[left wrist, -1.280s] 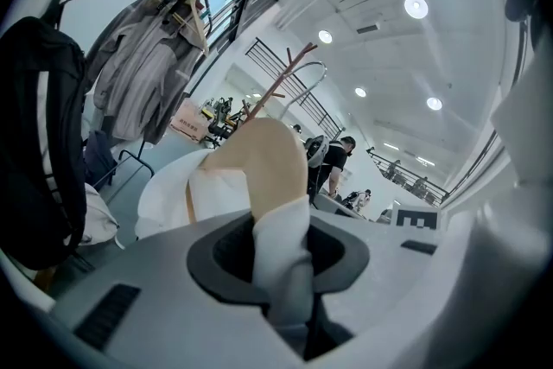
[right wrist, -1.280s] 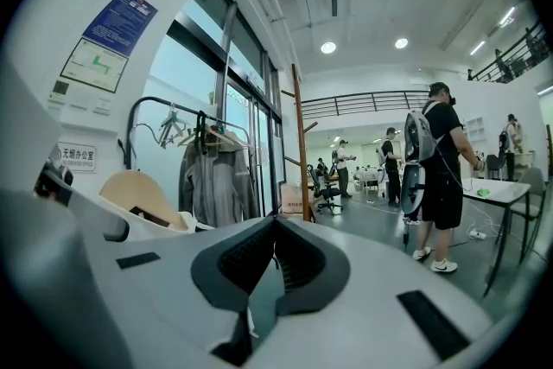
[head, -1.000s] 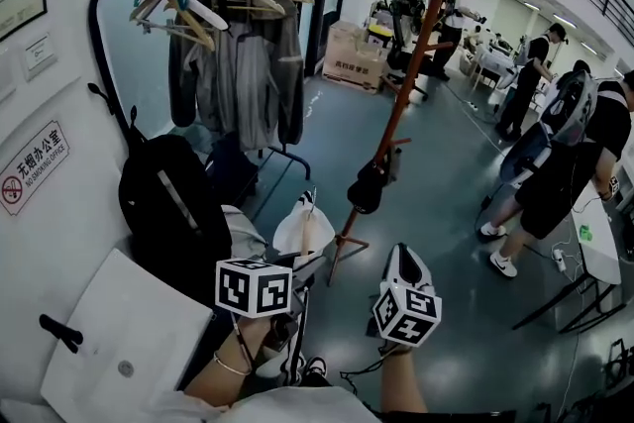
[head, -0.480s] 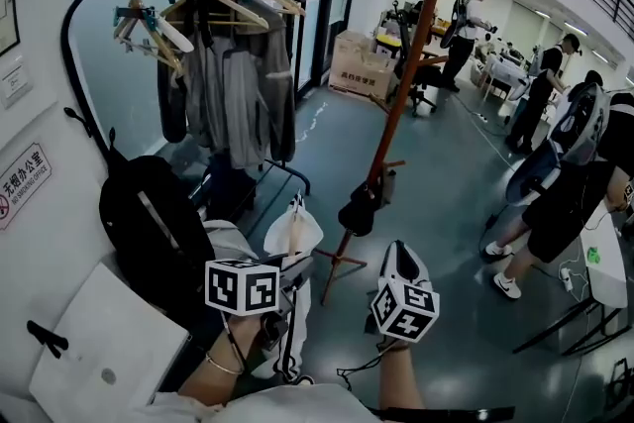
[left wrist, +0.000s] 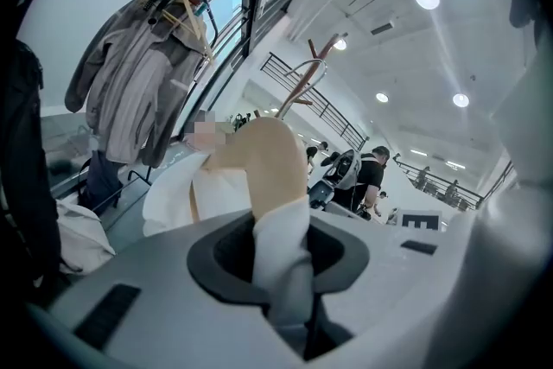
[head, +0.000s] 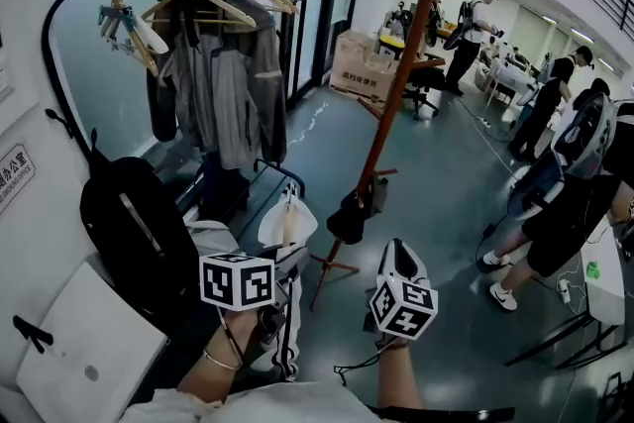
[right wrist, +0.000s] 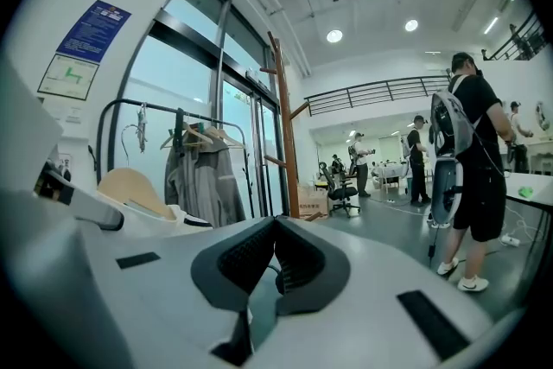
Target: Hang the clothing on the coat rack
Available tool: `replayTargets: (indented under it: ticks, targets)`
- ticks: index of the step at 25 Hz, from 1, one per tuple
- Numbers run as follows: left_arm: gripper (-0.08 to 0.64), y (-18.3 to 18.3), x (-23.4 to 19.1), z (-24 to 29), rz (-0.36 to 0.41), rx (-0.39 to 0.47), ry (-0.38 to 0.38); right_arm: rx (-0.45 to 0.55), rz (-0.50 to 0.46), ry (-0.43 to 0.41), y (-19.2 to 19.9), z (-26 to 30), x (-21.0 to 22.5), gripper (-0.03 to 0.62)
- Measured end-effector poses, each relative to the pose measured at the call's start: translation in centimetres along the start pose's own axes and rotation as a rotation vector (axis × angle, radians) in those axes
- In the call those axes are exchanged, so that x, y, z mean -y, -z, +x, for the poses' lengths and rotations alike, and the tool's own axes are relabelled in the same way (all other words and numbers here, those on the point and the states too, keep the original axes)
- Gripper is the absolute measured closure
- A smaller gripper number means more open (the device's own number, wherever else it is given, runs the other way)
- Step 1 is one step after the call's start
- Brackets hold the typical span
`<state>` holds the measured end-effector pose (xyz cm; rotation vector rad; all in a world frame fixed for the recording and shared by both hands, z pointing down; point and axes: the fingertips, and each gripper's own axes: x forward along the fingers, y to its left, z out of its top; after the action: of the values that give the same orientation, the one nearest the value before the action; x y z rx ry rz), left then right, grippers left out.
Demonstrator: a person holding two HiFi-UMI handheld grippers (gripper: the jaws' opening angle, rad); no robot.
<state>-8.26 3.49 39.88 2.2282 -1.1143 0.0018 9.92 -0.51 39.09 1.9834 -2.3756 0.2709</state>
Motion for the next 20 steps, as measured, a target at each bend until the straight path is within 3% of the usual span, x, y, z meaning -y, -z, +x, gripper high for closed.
replayTargets:
  ticks: [8,20]
  targets:
    - [0.463,-0.2,-1.5,1.8,-0.041,-0.001,-0.055,-0.034,0.016,-0.023,1.1,2.2,1.2,0.569]
    - [0.463,-2.3,-3.1,6.9,-0.04,-0.012,-0.043,-0.052,0.035,0.001,1.7,6.9,4.1,0.569]
